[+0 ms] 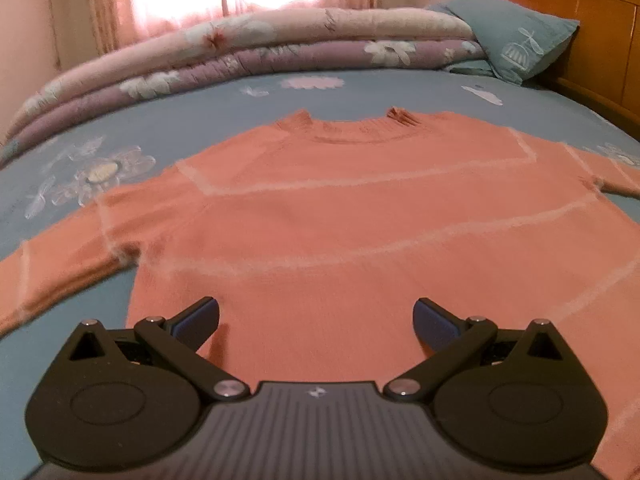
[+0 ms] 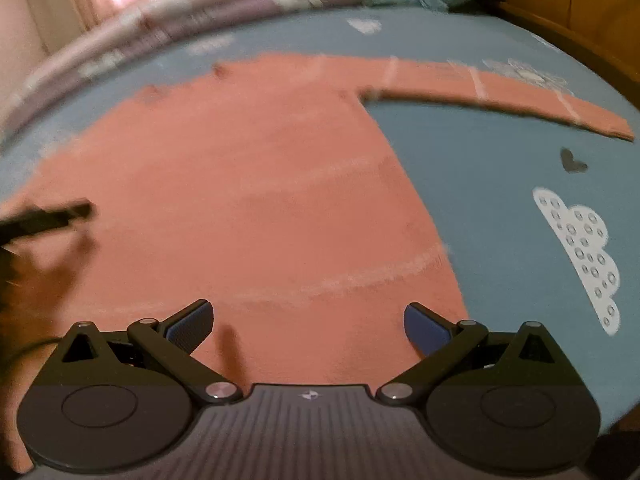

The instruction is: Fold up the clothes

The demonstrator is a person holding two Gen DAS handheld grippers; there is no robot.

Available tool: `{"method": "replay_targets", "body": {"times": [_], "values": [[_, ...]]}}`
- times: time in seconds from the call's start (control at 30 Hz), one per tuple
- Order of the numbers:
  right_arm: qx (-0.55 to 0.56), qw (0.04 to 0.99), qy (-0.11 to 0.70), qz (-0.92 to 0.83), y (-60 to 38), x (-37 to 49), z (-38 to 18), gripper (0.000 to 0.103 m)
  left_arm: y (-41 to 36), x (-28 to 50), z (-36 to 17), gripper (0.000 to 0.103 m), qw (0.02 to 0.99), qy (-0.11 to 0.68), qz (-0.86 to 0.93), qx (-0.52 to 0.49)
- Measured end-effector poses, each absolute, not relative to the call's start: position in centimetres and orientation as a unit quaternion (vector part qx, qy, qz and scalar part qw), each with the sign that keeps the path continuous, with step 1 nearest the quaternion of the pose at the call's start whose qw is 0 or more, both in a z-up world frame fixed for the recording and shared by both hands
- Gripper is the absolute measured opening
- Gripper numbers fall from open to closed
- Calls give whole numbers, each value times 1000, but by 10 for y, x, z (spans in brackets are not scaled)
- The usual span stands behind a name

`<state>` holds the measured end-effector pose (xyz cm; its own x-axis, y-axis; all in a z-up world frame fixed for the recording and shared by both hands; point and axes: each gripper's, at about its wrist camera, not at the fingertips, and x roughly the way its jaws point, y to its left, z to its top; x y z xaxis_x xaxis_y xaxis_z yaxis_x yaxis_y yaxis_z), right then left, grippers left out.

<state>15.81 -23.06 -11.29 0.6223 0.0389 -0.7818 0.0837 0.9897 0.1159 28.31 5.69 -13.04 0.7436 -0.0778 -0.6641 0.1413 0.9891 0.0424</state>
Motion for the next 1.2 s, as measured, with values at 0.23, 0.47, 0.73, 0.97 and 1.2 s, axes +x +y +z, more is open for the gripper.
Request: {"method": "replay_targets", "body": {"times": [0.23,0.47,0.73,0.97,1.2], "values": [[40,911,410,-11,-225,147,-123,103,62,260,-135,102,928,365,-70,19],[50,940,338,-1,-224,135,-133,103,81,228,-122,102,928,355,-112,32],[173,928,330,2,-251,137,-121,103,165,321,-52,102,940,332,-80,-21],[81,932,354,-1,-227,141,-123,103,216,429,-82,102,905,401,-30,-140],[23,935,354,-7,-211,142,-129,103,223,466,-111,102,891,412,-43,-184]]}}
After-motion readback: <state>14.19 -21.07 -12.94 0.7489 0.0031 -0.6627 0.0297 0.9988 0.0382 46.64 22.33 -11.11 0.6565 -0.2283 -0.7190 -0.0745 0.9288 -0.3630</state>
